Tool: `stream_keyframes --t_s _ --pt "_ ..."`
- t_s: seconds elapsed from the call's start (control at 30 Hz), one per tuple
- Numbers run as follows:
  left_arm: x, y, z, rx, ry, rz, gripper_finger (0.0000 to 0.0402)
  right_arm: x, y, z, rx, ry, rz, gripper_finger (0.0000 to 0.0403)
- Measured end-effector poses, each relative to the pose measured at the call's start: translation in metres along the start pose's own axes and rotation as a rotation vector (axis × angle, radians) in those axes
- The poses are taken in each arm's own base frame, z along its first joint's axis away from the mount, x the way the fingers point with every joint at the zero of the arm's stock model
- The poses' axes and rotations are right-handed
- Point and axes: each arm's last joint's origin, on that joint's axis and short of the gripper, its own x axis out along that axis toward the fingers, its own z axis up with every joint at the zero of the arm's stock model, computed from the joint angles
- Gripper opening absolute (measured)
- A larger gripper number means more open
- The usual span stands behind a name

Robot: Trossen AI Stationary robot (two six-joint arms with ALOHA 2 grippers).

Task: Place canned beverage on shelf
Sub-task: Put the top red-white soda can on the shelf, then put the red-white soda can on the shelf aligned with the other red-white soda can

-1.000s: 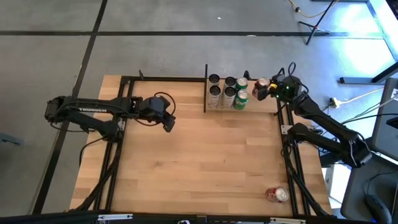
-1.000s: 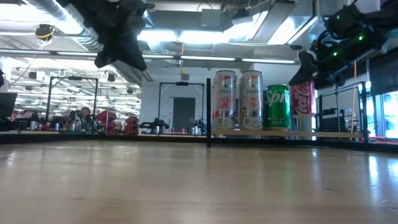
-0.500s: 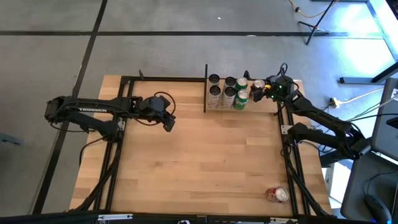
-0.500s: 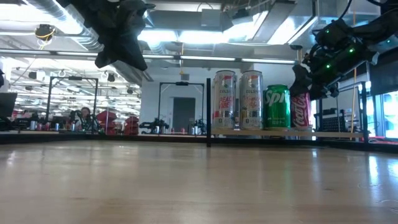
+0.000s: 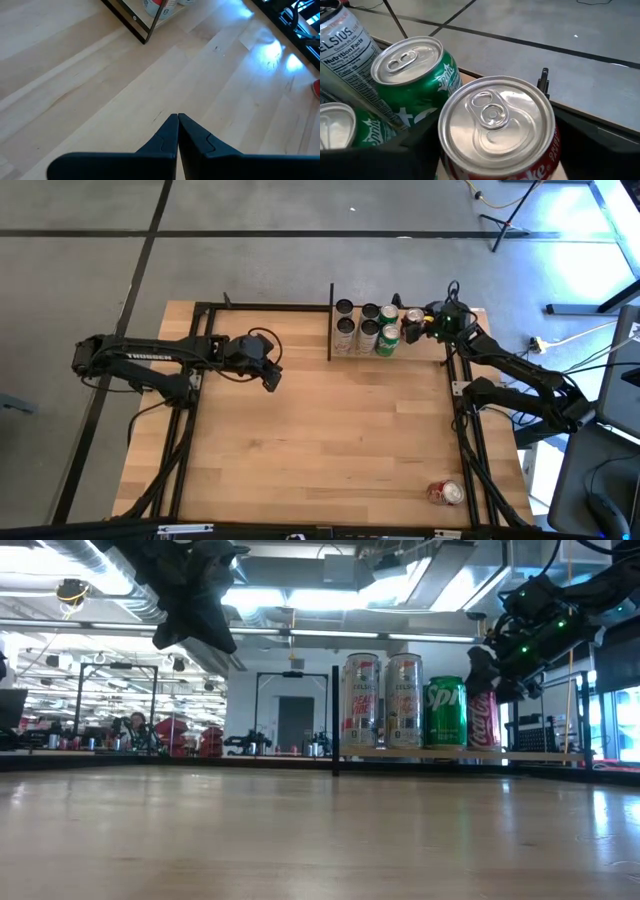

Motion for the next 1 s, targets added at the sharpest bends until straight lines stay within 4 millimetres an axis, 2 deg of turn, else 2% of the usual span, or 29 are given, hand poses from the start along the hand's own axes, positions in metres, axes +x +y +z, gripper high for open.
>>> stream_keyframes --t_s 0.1,0.17,0.37,0.6,0.87,1.0 --pt "0.0 0.0 0.0 0.0 0.0 0.0 0.0003 0.0 0.0 -0.001 0.002 0.006 -0.006 0.0365" --pt "0.0 0.0 0.0 0.007 0.0 0.0 0.0003 0.0 0.0 0.001 0.014 0.005 -0.007 0.0385" --pt "0.0 0.0 0.0 0.025 0.0 0.0 0.0003 -0.008 0.004 0.027 0.006 -0.008 -0.021 0.0347" --pt "0.0 0.0 0.0 0.055 -0.003 0.004 0.0003 -0.044 0.014 0.078 -0.101 0.036 0.017 0.0315" --pt "-0.001 -0.004 0.001 0.119 -0.044 0.004 0.0003 -0.096 0.041 0.137 -0.124 -0.046 0.404 0.031" --pt "-0.002 -0.01 -0.004 0.158 -0.025 -0.039 0.0003 -0.115 0.07 0.147 -0.152 -0.058 0.612 0.031"
